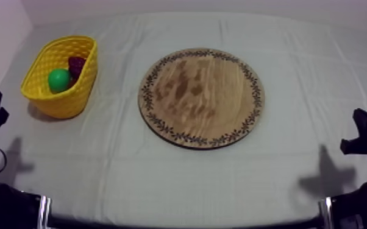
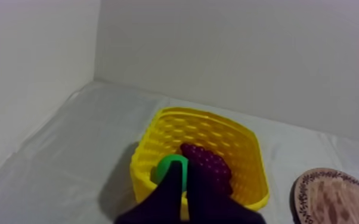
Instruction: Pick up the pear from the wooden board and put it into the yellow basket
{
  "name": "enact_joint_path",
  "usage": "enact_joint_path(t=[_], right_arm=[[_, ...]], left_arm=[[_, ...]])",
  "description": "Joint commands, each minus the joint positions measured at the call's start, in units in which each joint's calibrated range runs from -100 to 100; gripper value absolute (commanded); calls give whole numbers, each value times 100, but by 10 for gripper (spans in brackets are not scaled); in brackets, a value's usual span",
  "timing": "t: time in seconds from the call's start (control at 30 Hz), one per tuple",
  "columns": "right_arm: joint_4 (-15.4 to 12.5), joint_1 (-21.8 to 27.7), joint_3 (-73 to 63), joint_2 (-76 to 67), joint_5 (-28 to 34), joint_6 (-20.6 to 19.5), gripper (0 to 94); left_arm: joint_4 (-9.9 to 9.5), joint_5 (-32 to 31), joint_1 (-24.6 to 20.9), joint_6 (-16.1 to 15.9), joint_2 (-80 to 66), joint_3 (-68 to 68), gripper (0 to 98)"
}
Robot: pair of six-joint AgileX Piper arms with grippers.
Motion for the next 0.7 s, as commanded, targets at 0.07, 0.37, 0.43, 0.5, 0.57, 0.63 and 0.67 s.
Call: enact_joint_path(t=[0.07, 0.37, 0.43, 0.5, 0.57, 0.63, 0.67], right_arm=[[2, 0, 5, -5, 5, 2, 5], [2, 0, 5, -5, 5, 2, 5], [2, 0, 5, -5, 5, 1, 5], [2, 0, 5, -5, 5, 0, 5], [2, 0, 5, -5, 5, 2, 5], [2, 0, 5, -5, 5, 3, 5], [2, 0, 5, -5, 5, 3, 5]], left_arm=[[297, 211, 11, -307, -180, 66, 5], [415, 343, 120, -582, -253, 97, 6], [425, 387, 125, -609, -255, 94, 7], [436, 427, 127, -625, -256, 90, 6], [454, 472, 128, -633, -256, 85, 6], [484, 567, 129, -686, -257, 71, 5], [503, 611, 129, -725, -257, 66, 4]])
